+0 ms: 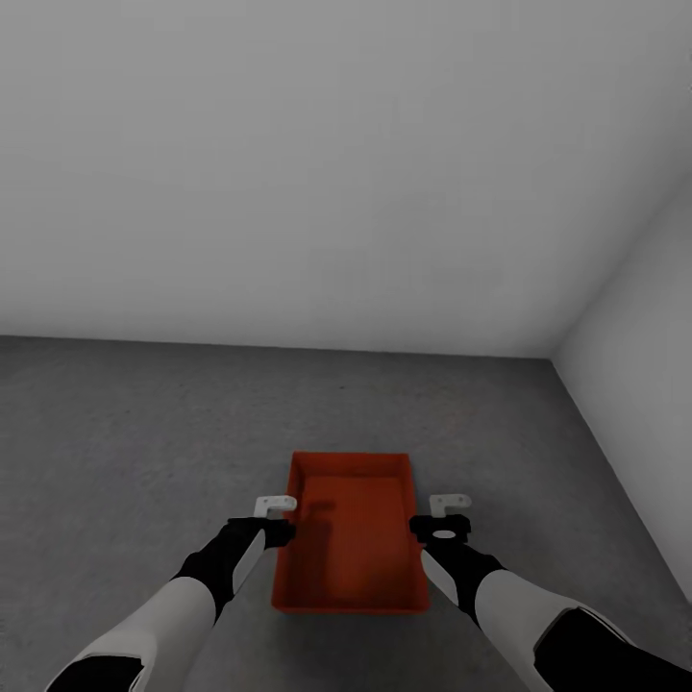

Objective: Move the two storage containers from the living room to the garage. In the garage, place one container on the floor and stack the other container on top of it (either order is fine).

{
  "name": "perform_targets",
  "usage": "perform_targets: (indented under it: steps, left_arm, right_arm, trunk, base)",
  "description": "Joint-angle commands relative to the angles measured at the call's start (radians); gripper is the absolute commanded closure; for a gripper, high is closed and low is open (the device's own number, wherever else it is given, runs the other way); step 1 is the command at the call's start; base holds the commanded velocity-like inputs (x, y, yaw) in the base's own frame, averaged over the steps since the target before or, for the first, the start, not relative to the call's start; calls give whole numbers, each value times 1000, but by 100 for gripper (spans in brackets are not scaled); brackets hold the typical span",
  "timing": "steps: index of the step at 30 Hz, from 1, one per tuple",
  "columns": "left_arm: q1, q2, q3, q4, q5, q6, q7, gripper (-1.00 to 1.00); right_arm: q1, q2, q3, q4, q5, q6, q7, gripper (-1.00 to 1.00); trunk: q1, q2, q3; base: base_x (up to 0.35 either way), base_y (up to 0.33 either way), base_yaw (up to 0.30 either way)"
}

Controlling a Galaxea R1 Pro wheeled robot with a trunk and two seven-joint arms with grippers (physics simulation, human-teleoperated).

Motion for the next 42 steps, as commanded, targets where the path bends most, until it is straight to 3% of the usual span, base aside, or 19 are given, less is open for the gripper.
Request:
perform_targets:
  steps: [1,42]
  left_arm:
    - [0,0,0,-2,4,5,5,-100]
    - [0,1,-1,-3,2,-3,4,-100]
  right_arm:
    - [-1,0,8,0,-9,0,-5,-100]
    - [0,1,9,1,-9,0,-5,-100]
  trunk:
    - [-4,7,3]
    - [-161,294,131]
  base:
    - [0,0,0]
    - [0,0,0]
